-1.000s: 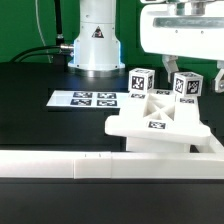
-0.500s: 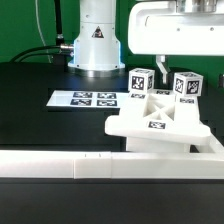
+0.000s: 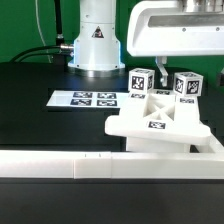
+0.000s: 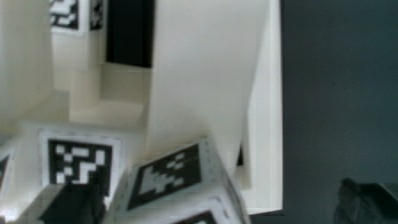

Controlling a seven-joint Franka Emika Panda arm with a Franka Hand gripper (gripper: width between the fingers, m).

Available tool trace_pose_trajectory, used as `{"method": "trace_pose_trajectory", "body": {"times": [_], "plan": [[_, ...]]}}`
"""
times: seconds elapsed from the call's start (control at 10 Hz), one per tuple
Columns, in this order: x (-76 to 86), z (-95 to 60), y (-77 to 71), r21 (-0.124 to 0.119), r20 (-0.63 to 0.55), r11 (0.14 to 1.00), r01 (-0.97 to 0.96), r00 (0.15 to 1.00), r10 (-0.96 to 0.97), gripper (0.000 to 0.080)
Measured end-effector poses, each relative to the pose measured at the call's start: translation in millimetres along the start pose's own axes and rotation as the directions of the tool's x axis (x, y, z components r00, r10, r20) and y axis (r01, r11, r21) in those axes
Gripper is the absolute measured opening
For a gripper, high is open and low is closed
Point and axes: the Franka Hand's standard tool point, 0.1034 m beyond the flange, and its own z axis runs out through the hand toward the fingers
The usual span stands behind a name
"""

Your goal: Assemble chair

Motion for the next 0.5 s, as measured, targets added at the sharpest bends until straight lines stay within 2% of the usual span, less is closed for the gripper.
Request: {"method": "trace_pose_trajectory", "body": {"times": [0.5], "plan": [[1.2,-0.2,6.0,-0.021,0.004,0.953,0.301,0.954,-0.301,0.0649]]}}
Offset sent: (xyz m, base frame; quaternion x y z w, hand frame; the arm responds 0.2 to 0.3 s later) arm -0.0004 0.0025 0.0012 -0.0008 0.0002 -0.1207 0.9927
